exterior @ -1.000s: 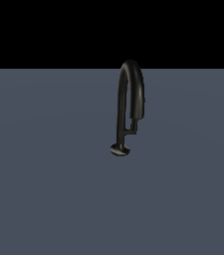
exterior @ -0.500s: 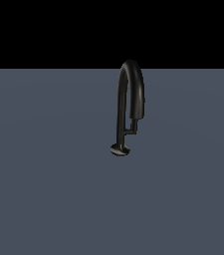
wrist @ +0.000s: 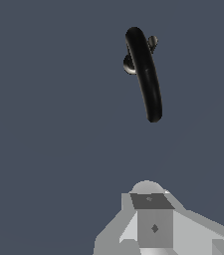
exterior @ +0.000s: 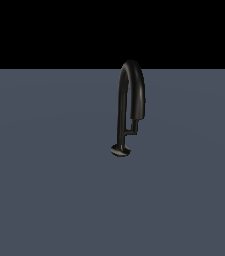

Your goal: Turn on the faucet by rotating a designated handle.

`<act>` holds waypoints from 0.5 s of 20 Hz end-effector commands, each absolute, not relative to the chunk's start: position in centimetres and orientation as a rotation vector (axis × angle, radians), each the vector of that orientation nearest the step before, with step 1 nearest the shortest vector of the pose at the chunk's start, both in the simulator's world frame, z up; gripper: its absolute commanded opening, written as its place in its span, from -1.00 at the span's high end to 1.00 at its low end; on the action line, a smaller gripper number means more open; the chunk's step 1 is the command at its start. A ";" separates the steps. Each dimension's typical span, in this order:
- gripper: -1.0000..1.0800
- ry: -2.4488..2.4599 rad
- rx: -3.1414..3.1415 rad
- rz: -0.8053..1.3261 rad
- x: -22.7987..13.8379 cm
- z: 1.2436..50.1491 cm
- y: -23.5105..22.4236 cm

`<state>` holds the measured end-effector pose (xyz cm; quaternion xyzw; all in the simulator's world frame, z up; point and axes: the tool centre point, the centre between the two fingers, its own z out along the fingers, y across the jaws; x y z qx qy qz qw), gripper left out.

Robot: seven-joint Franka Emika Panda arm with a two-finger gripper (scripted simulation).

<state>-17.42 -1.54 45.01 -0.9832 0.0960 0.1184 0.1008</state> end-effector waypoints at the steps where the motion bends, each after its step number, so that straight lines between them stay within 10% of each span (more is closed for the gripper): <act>1: 1.00 0.330 -2.863 0.399 -16.1 44.5 -1.7; 10: 1.00 0.487 -2.697 0.568 -11.3 42.3 -2.5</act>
